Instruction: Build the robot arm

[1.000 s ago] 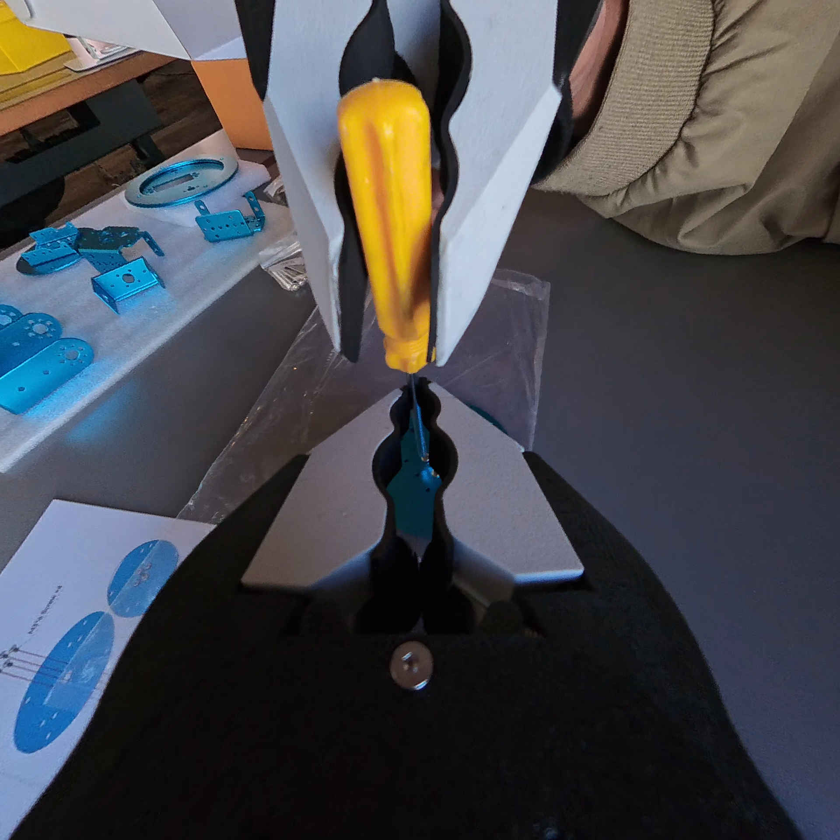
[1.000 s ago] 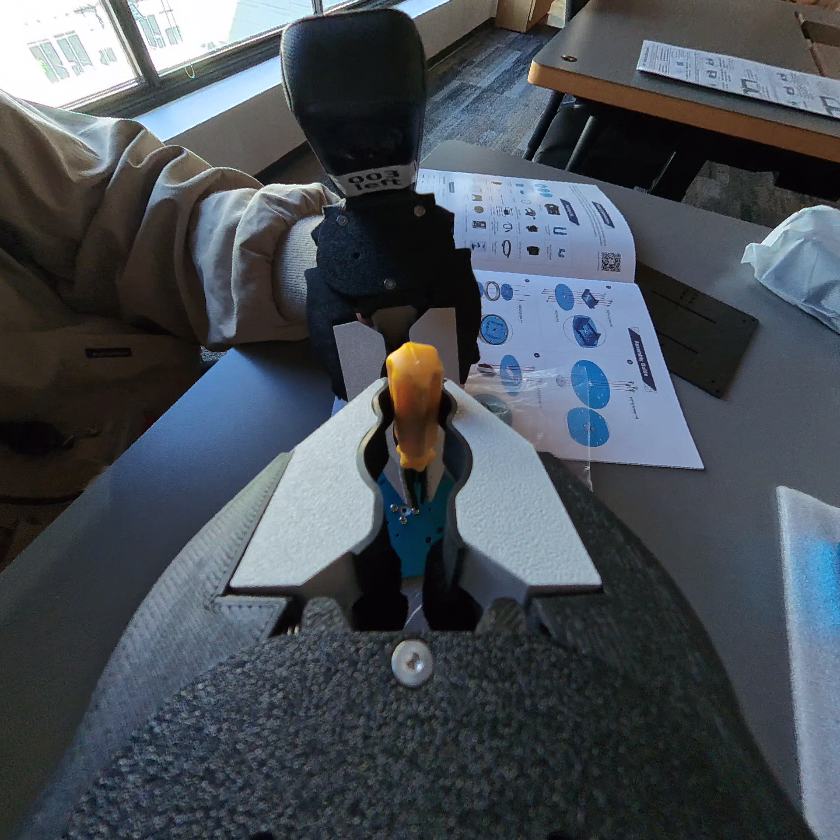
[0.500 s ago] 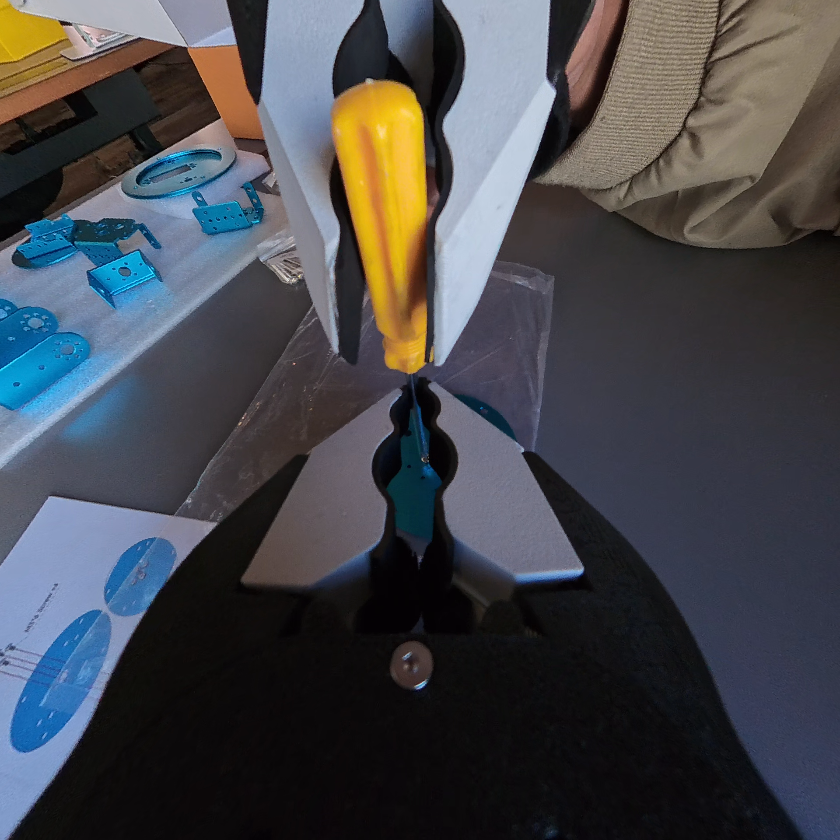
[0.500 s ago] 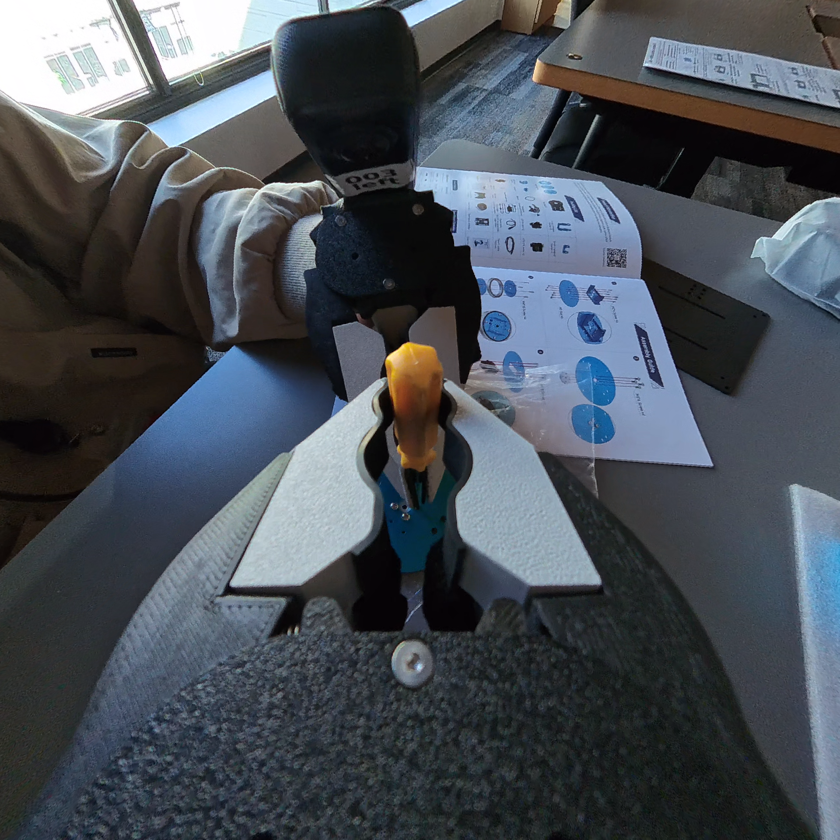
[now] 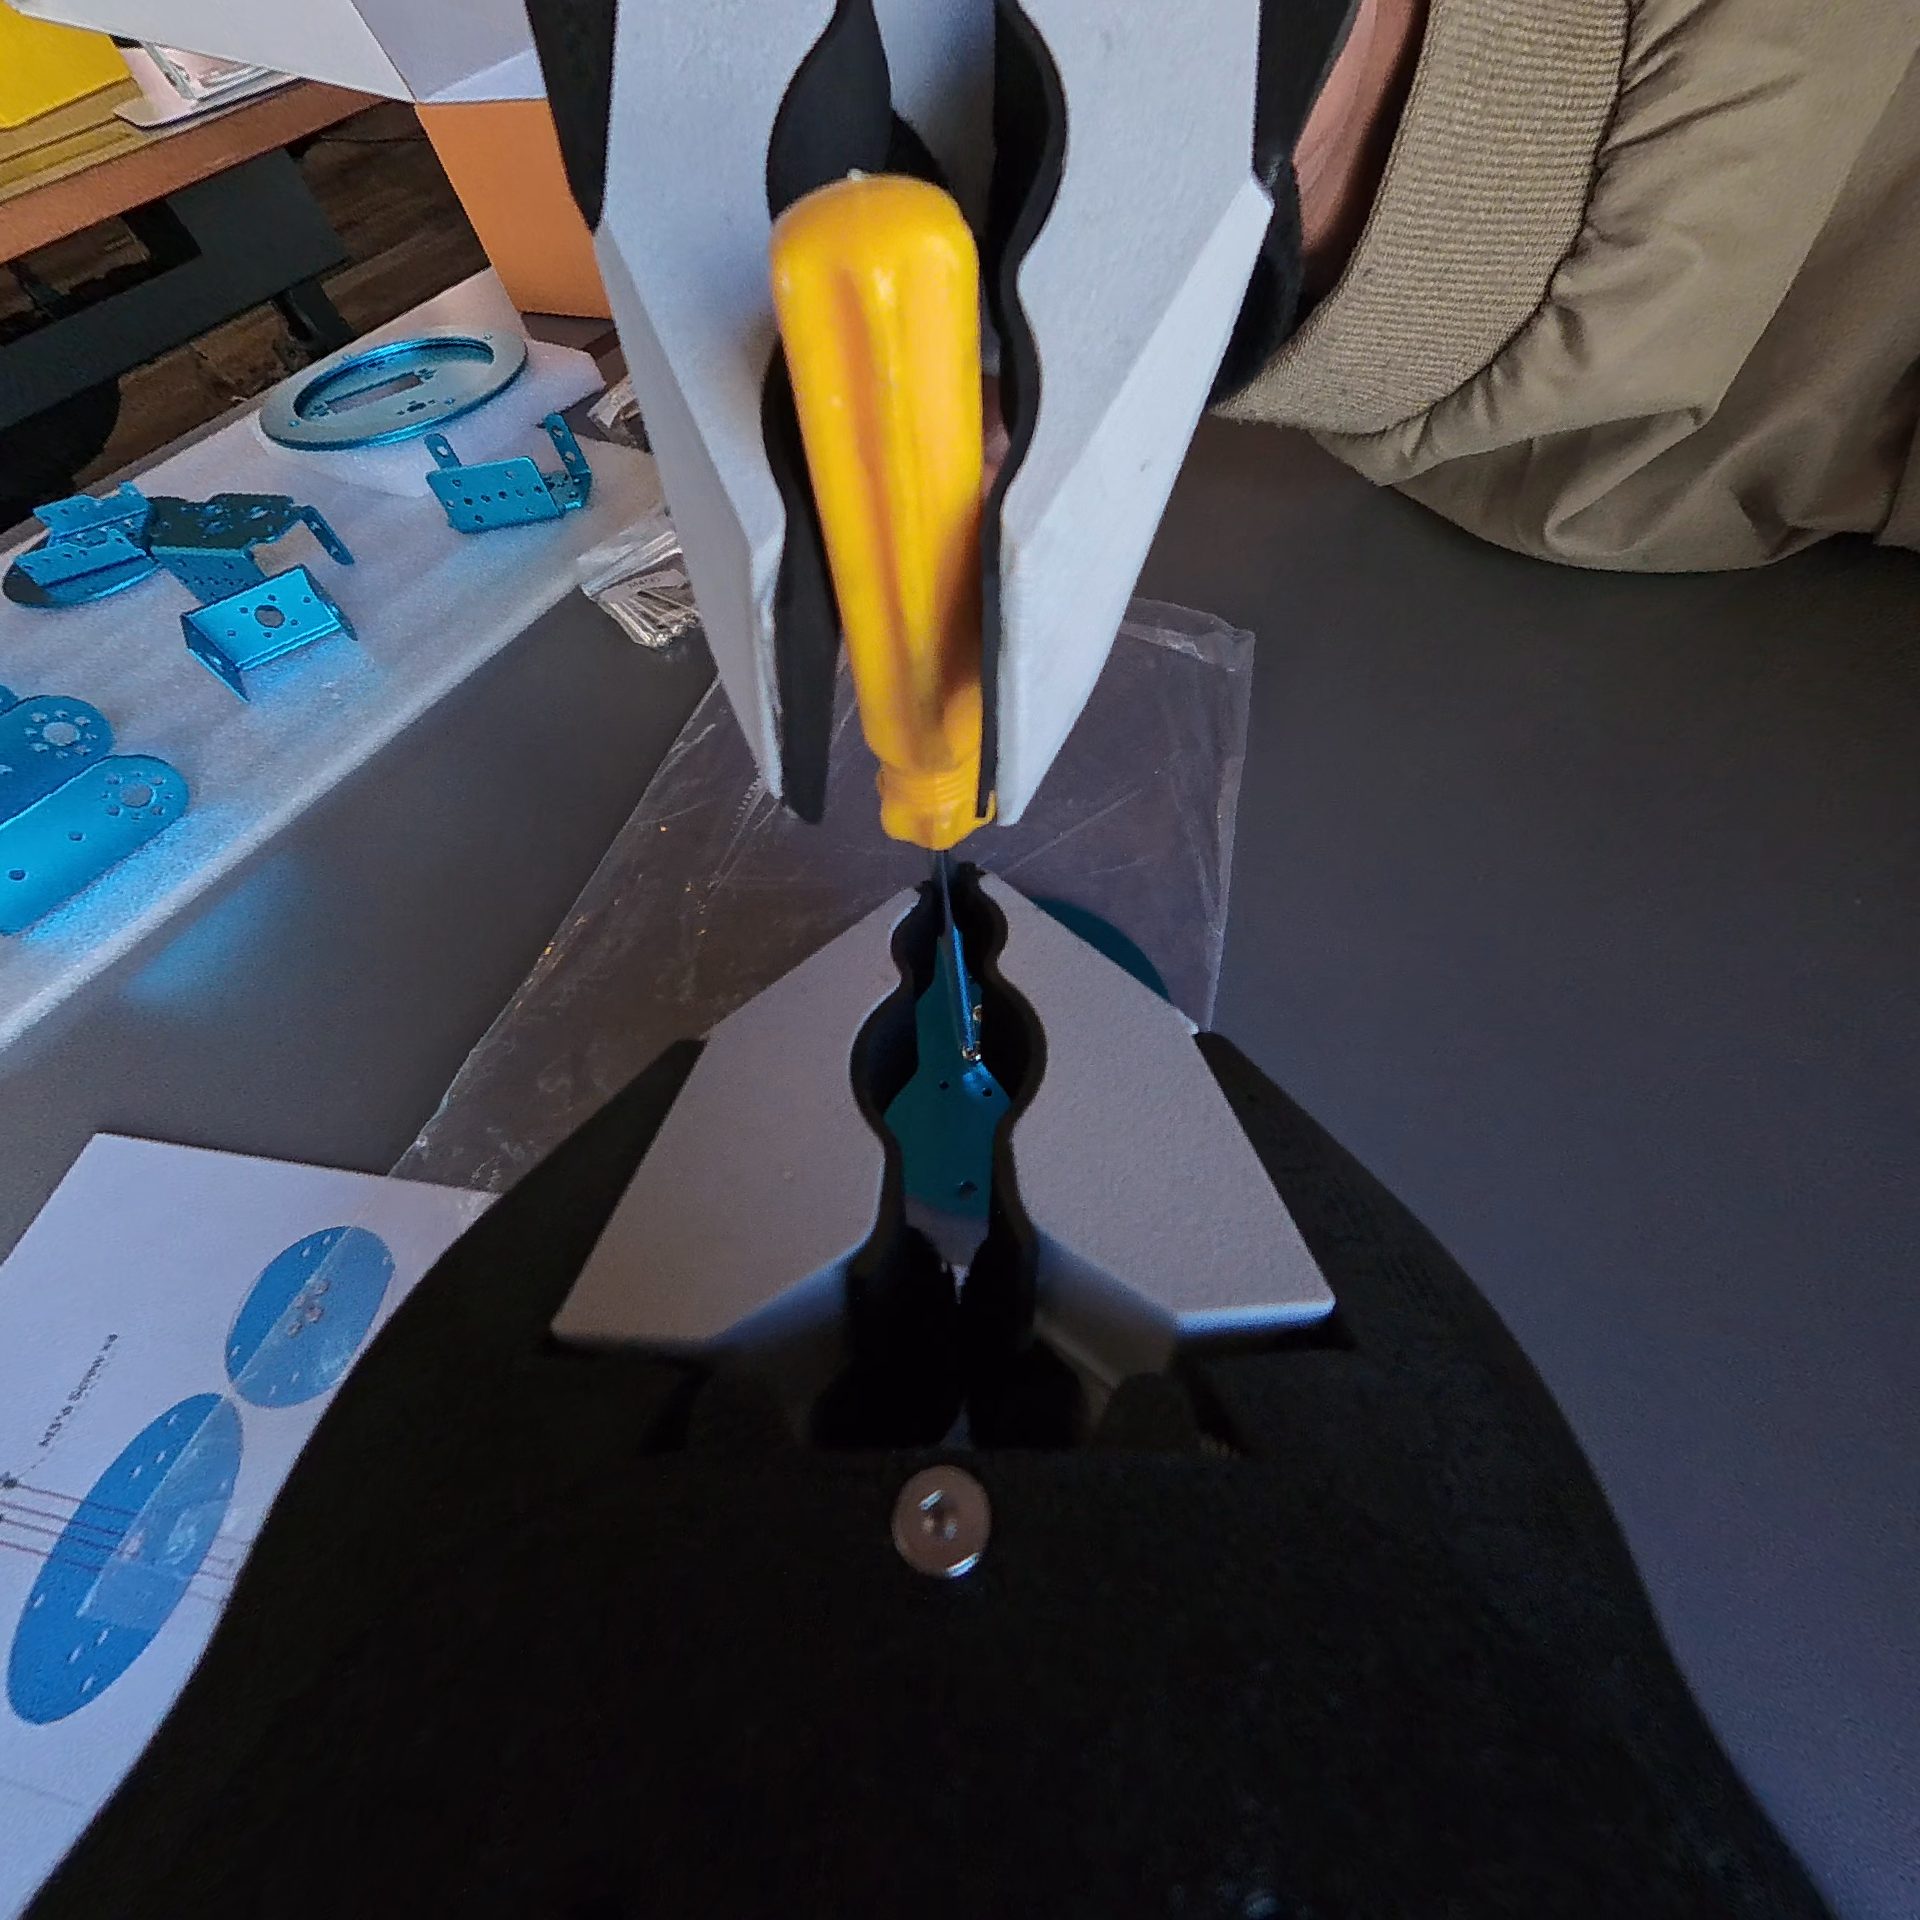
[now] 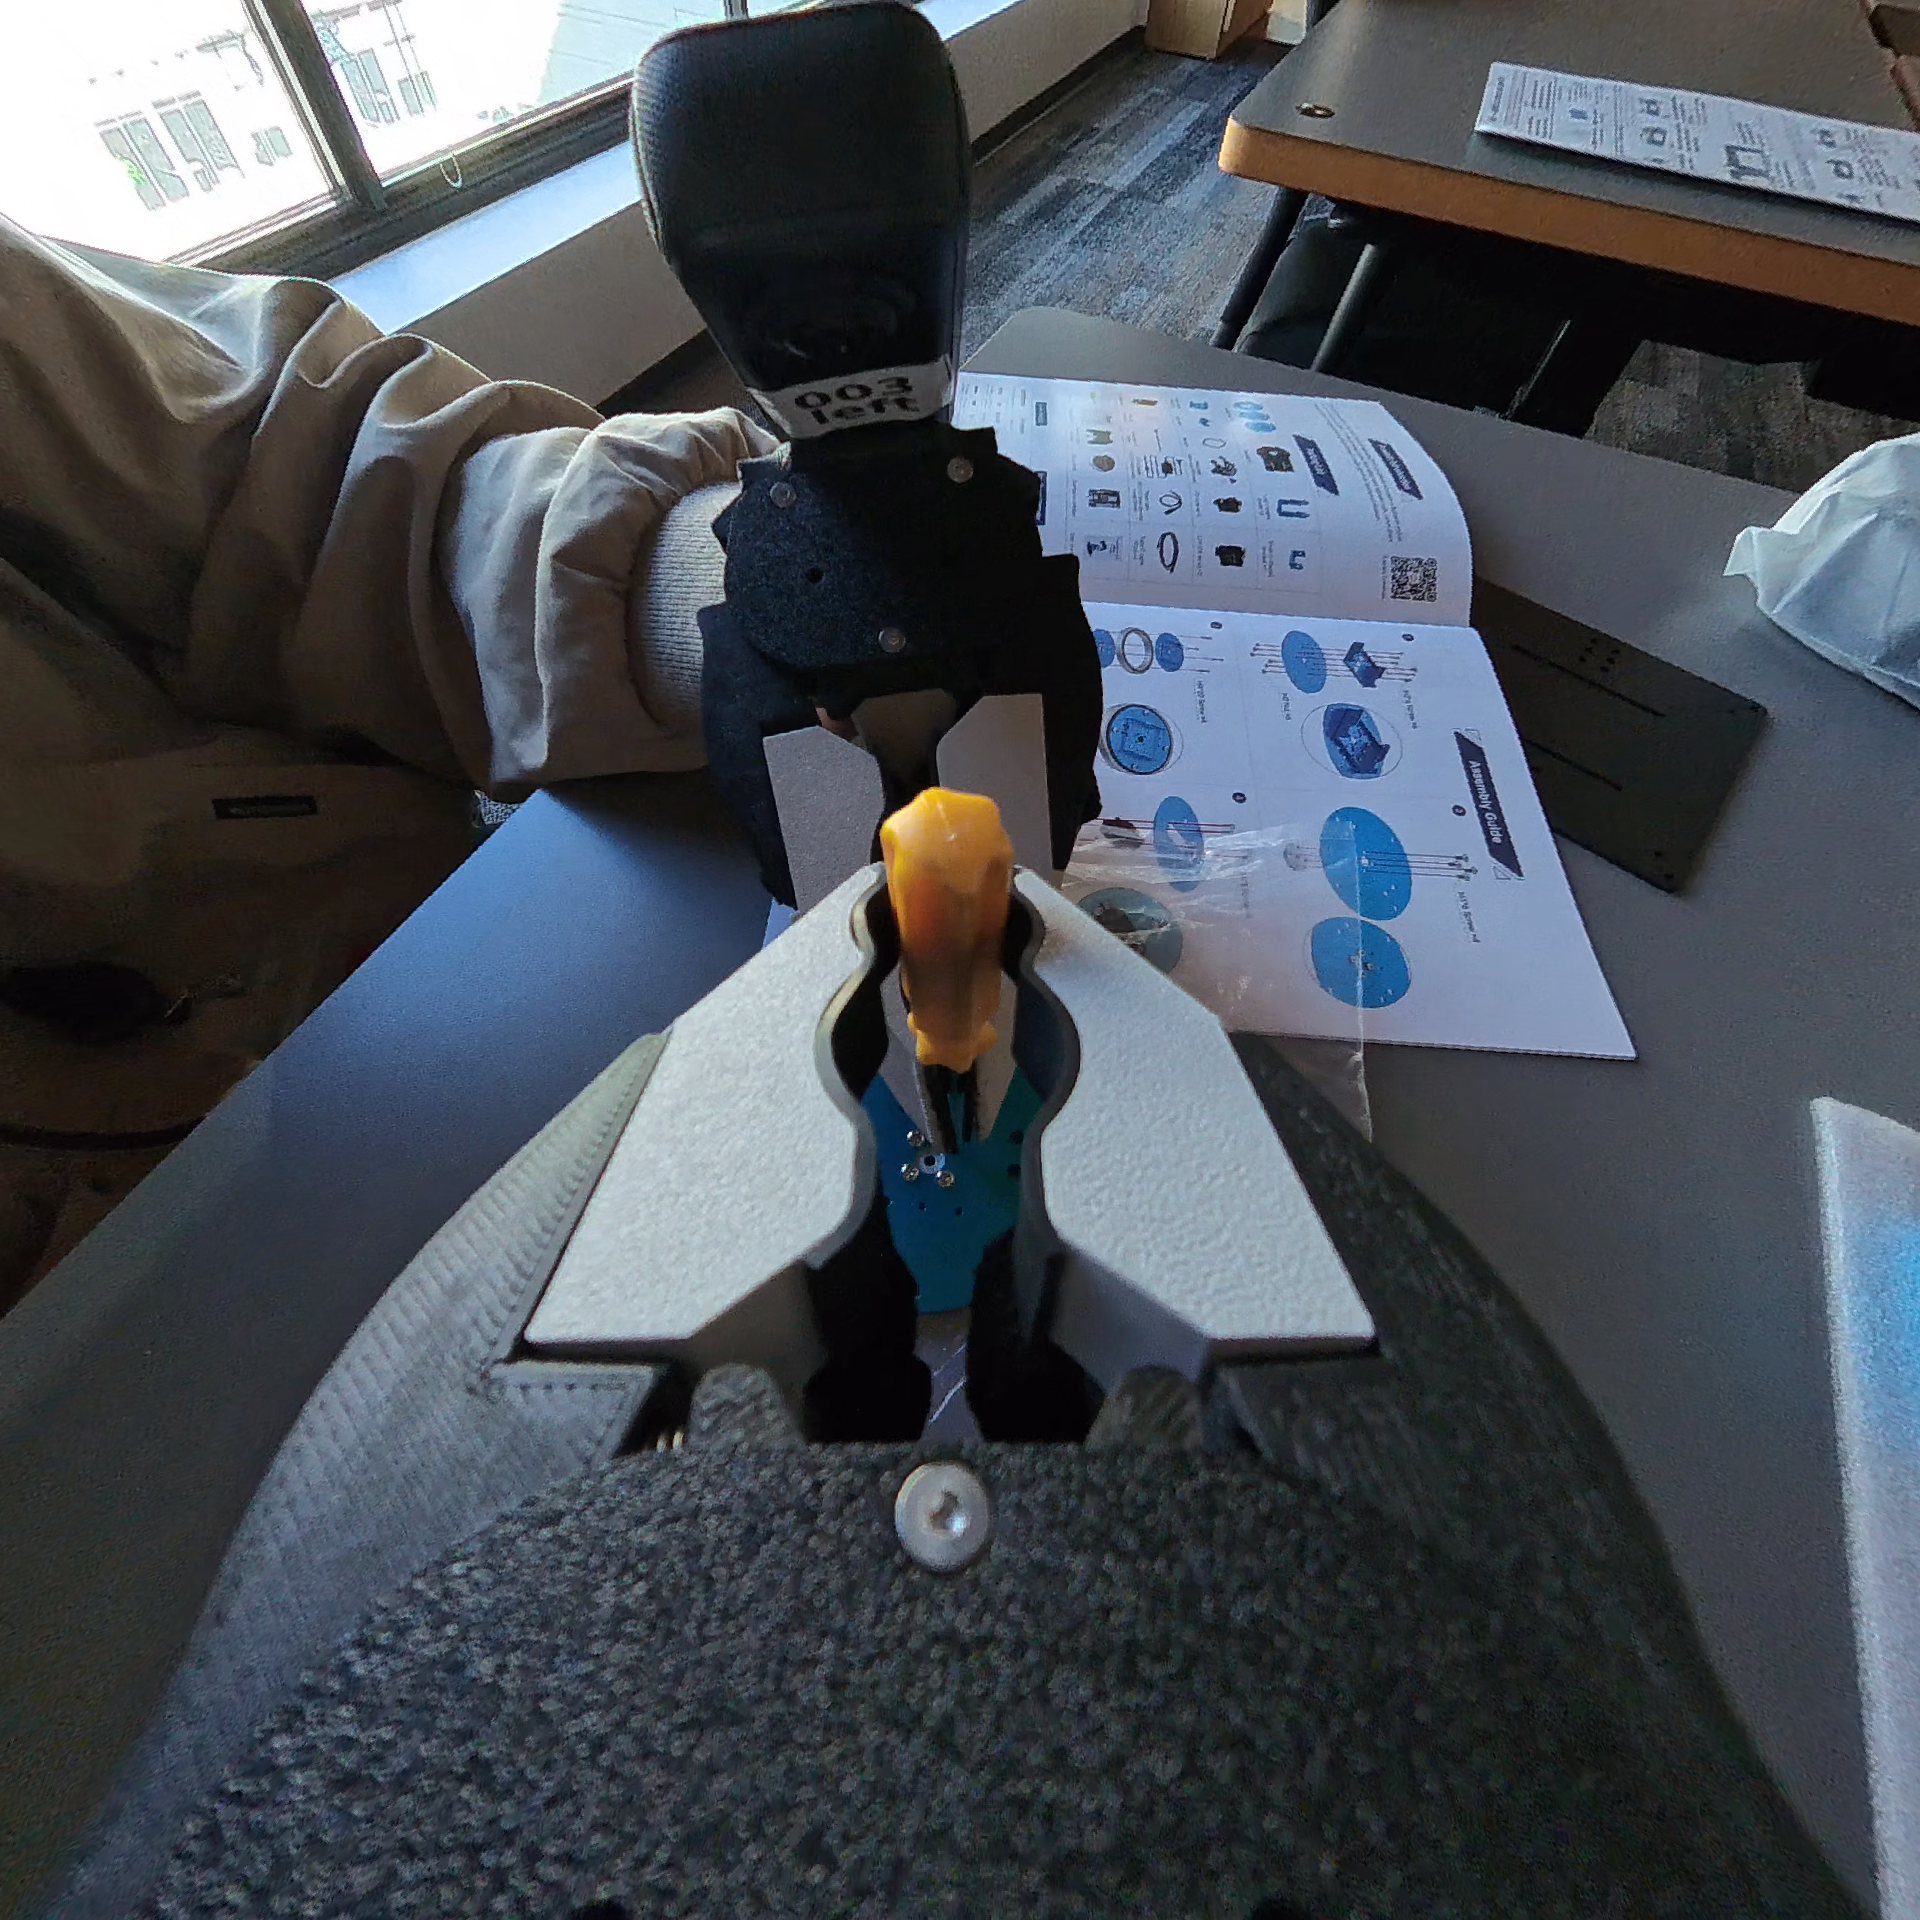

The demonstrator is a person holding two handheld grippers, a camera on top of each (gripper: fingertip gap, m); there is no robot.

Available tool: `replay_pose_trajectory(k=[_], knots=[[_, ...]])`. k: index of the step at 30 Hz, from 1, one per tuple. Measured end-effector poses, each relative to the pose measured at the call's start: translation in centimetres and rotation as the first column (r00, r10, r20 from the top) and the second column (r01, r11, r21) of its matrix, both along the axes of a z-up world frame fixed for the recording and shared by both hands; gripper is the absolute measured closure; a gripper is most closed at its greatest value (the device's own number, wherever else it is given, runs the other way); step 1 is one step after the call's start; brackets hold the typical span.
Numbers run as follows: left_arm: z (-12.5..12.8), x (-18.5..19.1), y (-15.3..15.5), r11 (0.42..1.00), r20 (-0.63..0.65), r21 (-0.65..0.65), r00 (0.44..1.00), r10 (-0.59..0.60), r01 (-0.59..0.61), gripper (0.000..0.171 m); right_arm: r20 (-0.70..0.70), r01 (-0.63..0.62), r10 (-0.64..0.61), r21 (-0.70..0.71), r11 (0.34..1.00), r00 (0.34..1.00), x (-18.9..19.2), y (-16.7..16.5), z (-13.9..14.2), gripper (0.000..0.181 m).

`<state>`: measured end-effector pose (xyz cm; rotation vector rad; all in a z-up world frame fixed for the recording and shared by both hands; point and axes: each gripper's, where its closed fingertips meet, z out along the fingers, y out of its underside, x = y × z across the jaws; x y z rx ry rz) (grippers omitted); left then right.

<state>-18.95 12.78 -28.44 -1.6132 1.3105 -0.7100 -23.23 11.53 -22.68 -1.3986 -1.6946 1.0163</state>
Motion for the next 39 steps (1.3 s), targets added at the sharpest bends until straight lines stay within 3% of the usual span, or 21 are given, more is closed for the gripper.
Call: replay_pose_trajectory(k=[22,29,39], knots=[[-0.1,0.1,-0.1,1.000,-0.004,-0.001,1.000,-0.008,0.008,0.168,0.002,-0.011,0.011,0.000,1.000,1.000,0.1,-0.2,-0.1,0.164],[-0.2,0.2,-0.6,0.999,-0.004,0.007,0.999,-0.035,0.036,0.168,-0.003,-0.103,0.103,0.014,0.995,0.995,0.5,-1.2,-0.2,0.164],[1.0,-0.2,-0.6,1.000,0.053,0.021,0.998,-0.024,0.023,0.167,0.144,-0.161,0.160,-0.007,0.987,0.977,0.4,-1.0,-0.6,0.164]])
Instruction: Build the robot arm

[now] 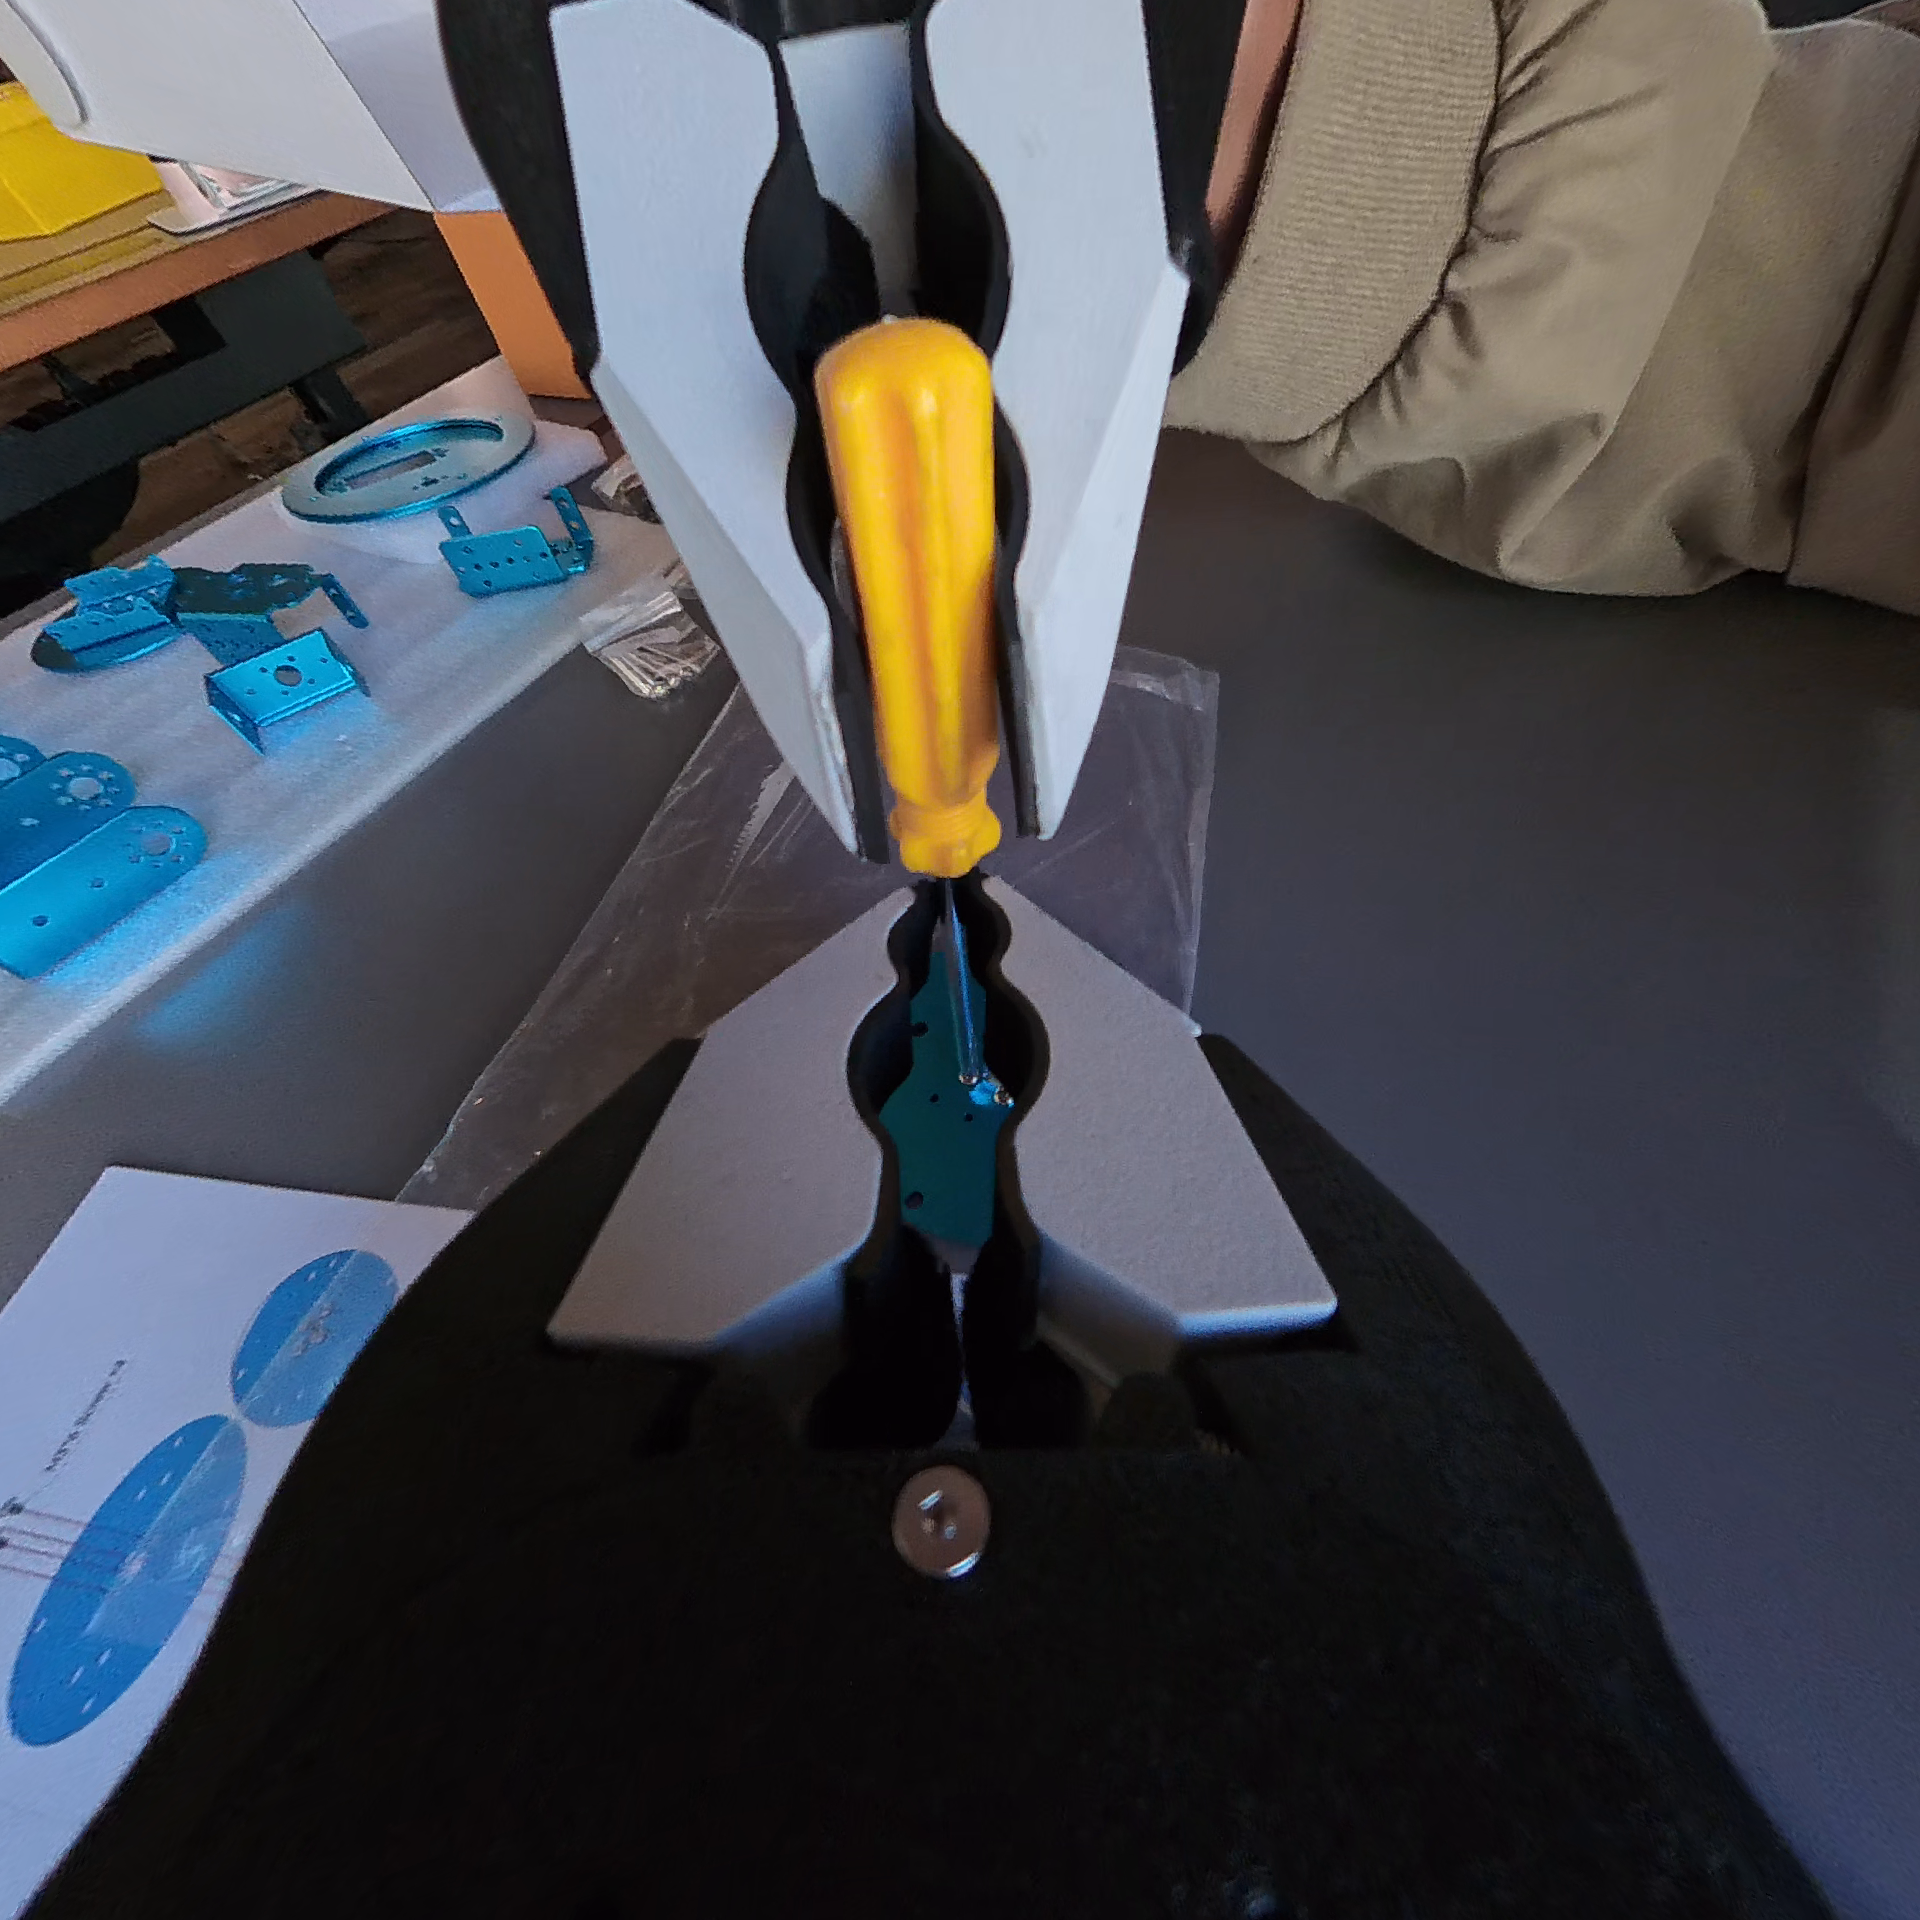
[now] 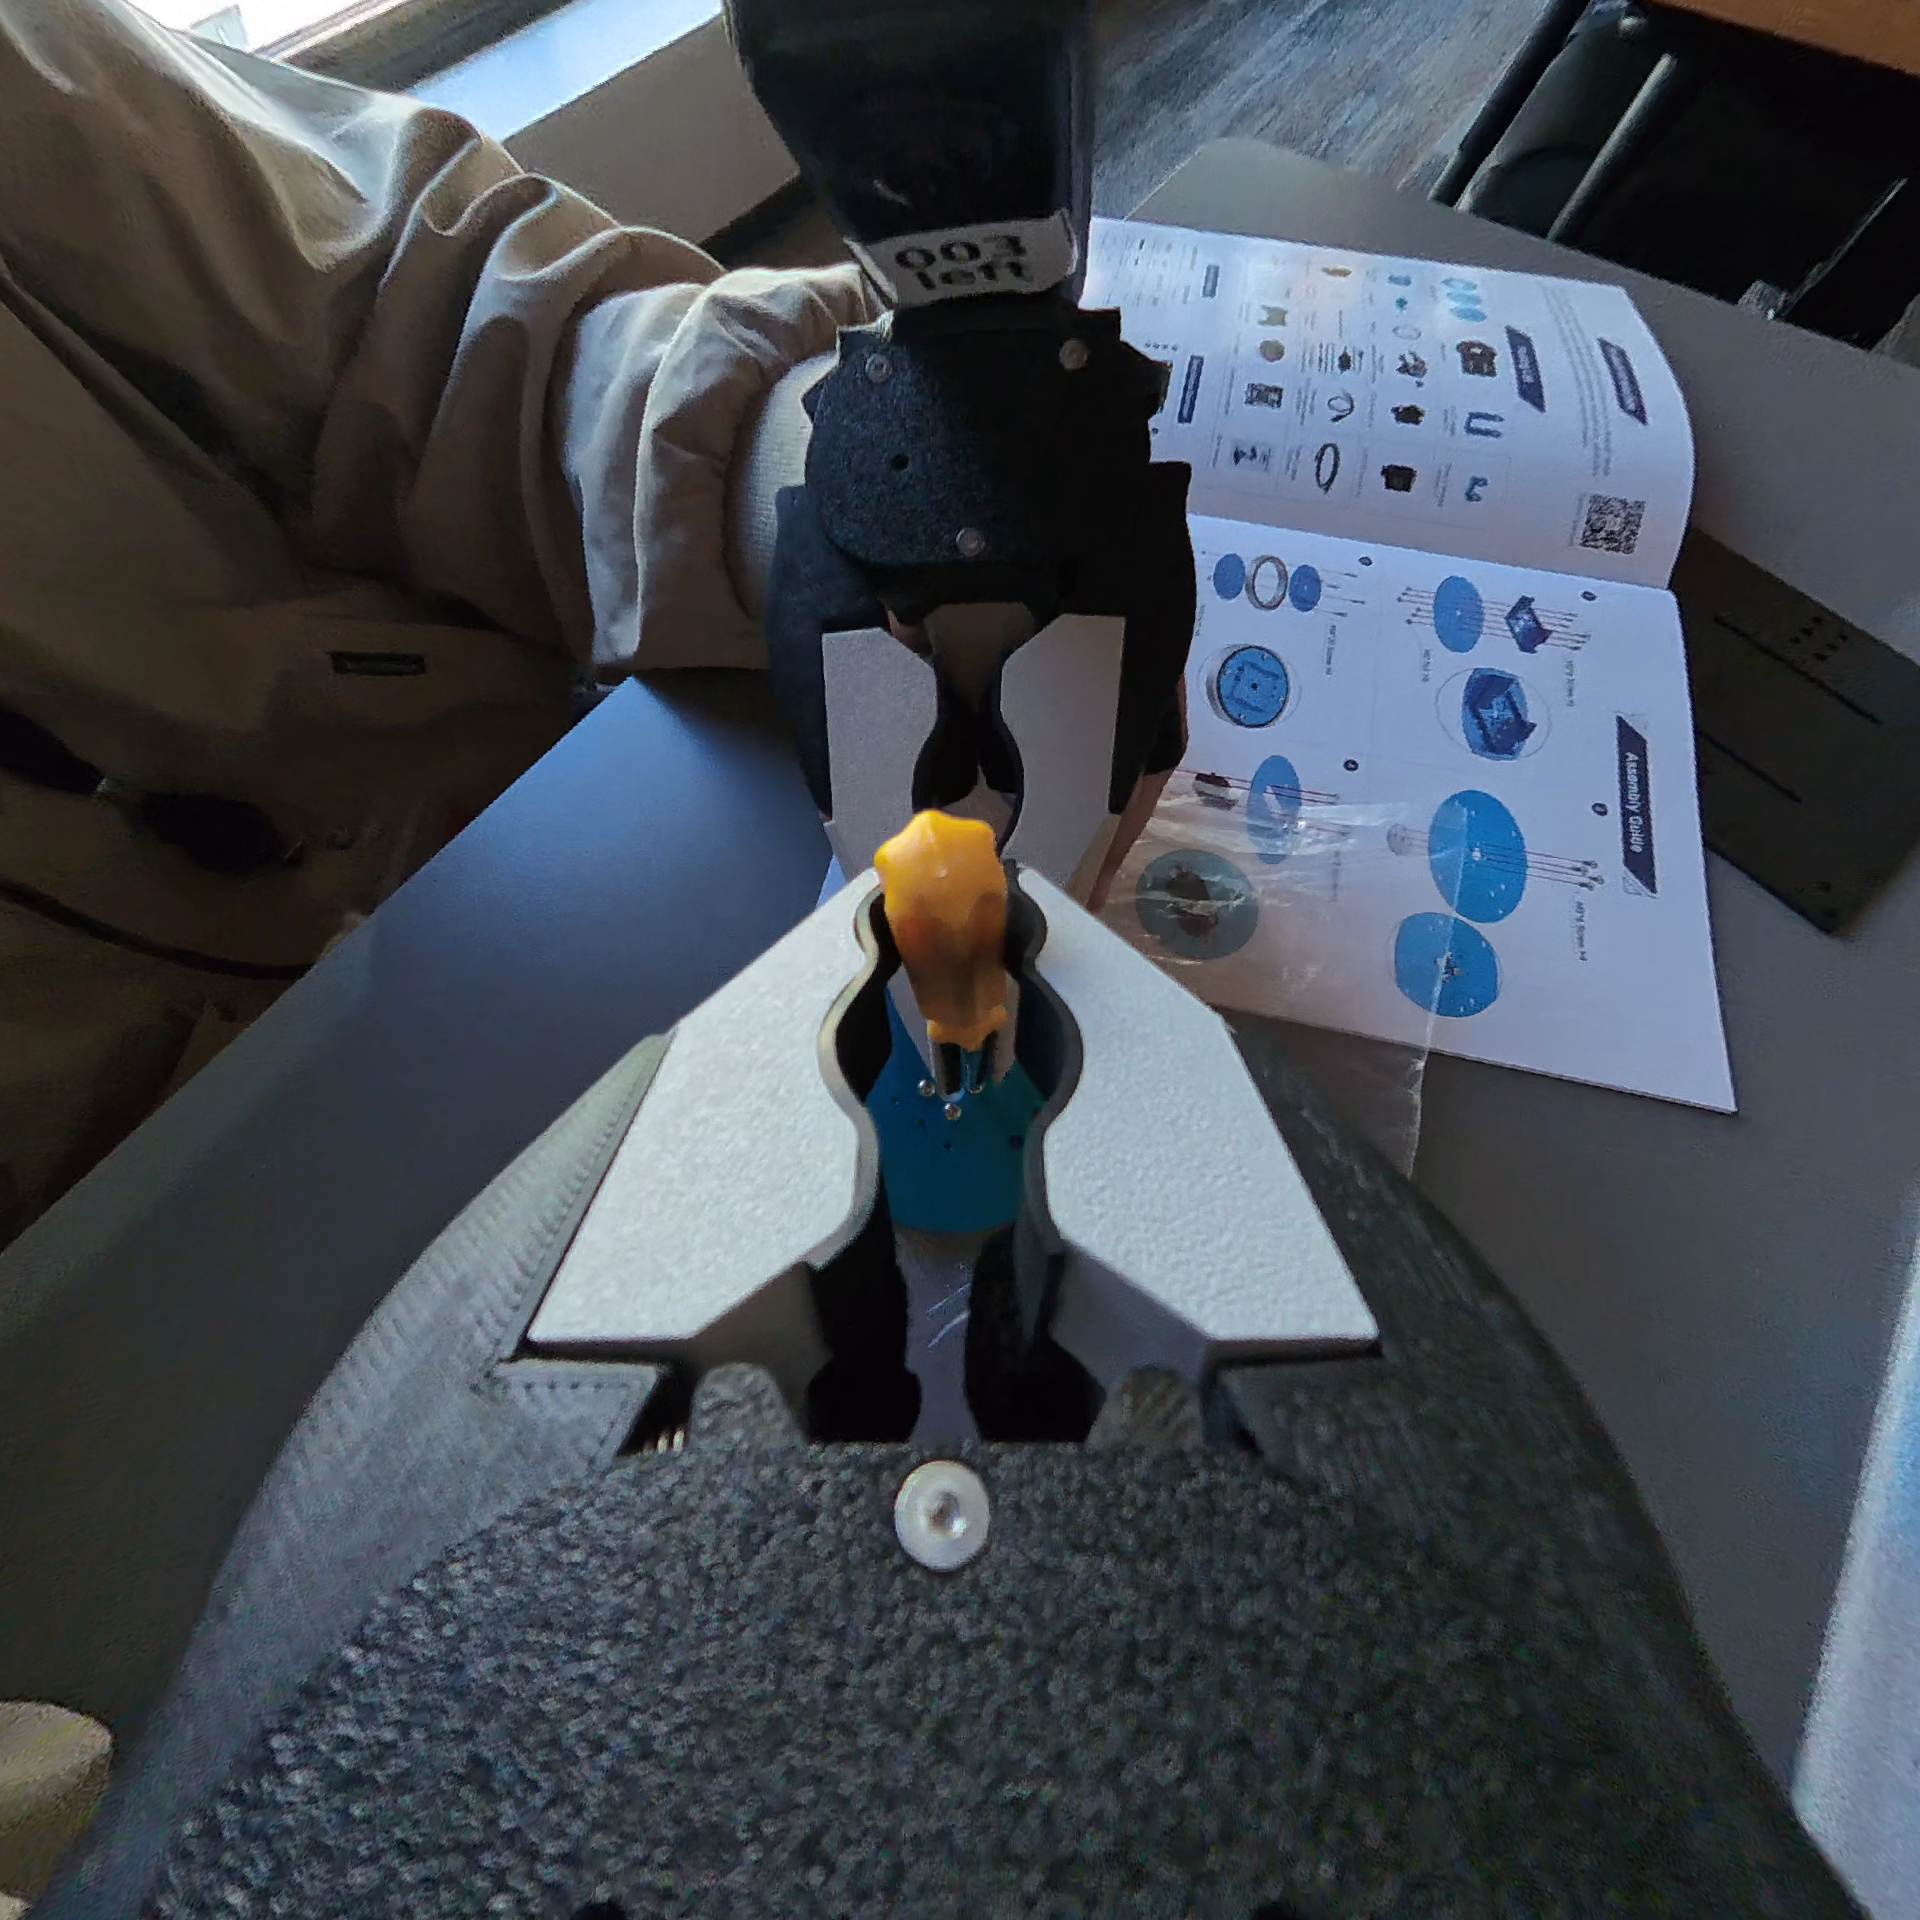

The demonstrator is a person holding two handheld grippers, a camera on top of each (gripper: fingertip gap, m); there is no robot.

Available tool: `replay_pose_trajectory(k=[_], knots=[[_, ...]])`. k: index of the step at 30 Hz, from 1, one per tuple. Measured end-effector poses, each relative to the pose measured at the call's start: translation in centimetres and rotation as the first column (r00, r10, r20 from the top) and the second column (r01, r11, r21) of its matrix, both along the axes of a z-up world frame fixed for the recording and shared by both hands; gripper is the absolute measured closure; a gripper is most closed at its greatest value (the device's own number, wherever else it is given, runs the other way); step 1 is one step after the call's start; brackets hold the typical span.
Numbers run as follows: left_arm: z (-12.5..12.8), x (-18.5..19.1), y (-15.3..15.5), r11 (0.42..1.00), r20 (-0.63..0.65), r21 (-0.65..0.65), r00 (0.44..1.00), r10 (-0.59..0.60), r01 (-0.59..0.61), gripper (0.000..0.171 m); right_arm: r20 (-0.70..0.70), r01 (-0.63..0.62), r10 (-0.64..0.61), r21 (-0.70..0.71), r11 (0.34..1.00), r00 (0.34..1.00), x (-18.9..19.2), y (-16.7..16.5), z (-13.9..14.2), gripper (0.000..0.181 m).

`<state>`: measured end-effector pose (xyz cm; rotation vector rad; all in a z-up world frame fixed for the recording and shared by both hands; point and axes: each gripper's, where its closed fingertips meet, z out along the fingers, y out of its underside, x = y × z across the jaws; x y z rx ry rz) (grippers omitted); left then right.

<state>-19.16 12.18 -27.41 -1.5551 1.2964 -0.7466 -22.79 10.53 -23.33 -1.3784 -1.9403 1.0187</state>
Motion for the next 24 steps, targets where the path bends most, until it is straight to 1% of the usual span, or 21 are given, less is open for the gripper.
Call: replay_pose_trajectory(k=[4,7,10,11,13,15,16,17,19,20,22,24], knots=[[0.0,0.1,0.1,1.000,-0.001,0.021,1.000,0.001,-0.001,0.168,0.022,-0.004,0.004,-0.027,1.000,1.000,0.1,0.1,-0.1,0.165],[0.0,0.2,0.3,0.999,0.024,-0.045,1.000,0.001,0.000,0.168,0.029,0.014,-0.013,-0.046,0.999,0.999,0.2,0.6,-0.1,0.165],[0.0,0.1,0.5,0.998,0.036,-0.067,0.999,0.009,-0.006,0.167,0.095,0.031,-0.028,-0.025,0.999,0.995,0.4,1.1,-0.2,0.163],[0.0,0.1,0.6,0.998,0.036,-0.066,0.999,0.011,-0.009,0.167,0.124,0.021,-0.019,-0.017,1.000,0.992,0.5,1.0,0.0,0.157],[0.0,0.0,0.6,0.998,0.037,-0.067,0.999,0.016,-0.013,0.167,0.148,0.001,0.001,-0.017,1.000,0.989,0.5,0.8,1.5,0.145],[0.0,-0.1,0.6,0.997,0.044,-0.075,0.999,0.014,-0.011,0.167,0.194,-0.012,-0.001,0.066,0.998,0.981,0.8,1.6,2.7,0.128],[0.0,-0.1,0.6,0.997,0.049,-0.081,0.999,0.014,-0.010,0.167,0.228,-0.034,0.003,0.130,0.991,0.974,1.0,2.1,3.1,0.124],[0.0,-0.1,0.6,0.996,0.054,-0.088,0.998,0.012,-0.007,0.167,0.260,-0.071,0.017,0.201,0.977,0.966,1.2,2.4,3.5,0.124],[0.1,0.0,0.5,0.995,0.063,-0.095,0.998,0.000,0.006,0.167,0.351,-0.159,0.037,0.326,0.932,0.936,1.6,2.9,3.9,0.125],[0.1,0.0,0.4,0.995,0.066,-0.096,0.998,-0.007,0.014,0.167,0.407,-0.218,0.055,0.366,0.905,0.912,1.8,2.9,3.9,0.125],[0.0,0.2,0.3,0.995,0.067,-0.093,0.998,-0.017,0.023,0.167,0.501,-0.333,0.101,0.398,0.855,0.859,2.0,2.7,4.0,0.127],[0.1,0.1,0.2,0.995,0.069,-0.097,0.997,-0.021,0.028,0.167,0.570,-0.437,0.160,0.389,0.811,0.806,2.1,2.3,3.8,0.133]])
